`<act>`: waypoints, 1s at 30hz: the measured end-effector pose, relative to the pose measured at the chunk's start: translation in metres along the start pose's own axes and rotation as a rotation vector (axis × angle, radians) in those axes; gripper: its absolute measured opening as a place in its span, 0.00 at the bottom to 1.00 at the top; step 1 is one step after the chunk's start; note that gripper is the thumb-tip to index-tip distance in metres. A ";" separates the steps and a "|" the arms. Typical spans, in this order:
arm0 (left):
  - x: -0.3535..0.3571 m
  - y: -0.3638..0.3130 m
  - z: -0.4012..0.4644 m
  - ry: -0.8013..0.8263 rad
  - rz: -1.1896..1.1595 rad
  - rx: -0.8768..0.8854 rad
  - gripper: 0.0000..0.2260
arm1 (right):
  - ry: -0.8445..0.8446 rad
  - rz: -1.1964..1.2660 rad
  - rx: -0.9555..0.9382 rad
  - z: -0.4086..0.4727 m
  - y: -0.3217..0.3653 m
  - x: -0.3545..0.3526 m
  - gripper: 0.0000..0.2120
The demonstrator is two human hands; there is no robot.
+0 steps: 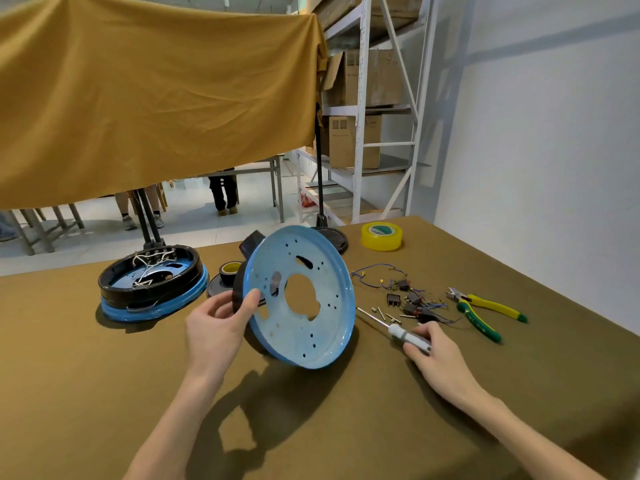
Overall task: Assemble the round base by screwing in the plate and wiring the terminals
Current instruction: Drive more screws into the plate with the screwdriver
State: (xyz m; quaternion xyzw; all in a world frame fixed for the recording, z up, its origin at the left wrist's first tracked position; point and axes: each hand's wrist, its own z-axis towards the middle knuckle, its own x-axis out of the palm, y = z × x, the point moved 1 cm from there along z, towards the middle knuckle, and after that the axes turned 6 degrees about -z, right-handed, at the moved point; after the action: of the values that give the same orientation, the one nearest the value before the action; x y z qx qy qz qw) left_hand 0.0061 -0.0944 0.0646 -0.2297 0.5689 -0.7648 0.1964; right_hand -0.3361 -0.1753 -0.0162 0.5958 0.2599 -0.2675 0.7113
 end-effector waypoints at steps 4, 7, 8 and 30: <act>0.014 -0.016 -0.009 0.038 0.233 0.349 0.27 | 0.038 -0.285 -0.140 0.001 0.008 0.007 0.13; 0.018 -0.017 -0.015 0.042 0.487 0.524 0.36 | -0.015 -0.132 -0.114 0.010 0.030 0.002 0.11; 0.019 -0.016 -0.018 0.060 0.570 0.582 0.38 | -0.045 0.036 -0.086 0.012 0.042 -0.001 0.07; 0.029 0.066 -0.039 0.485 0.766 0.734 0.23 | -0.030 -0.152 0.021 0.051 0.048 0.005 0.08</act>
State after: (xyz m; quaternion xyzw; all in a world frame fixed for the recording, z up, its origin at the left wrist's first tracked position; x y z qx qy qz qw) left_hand -0.0373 -0.0980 -0.0046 0.2574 0.3378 -0.8170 0.3900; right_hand -0.2965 -0.2187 0.0226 0.5778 0.2911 -0.3324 0.6862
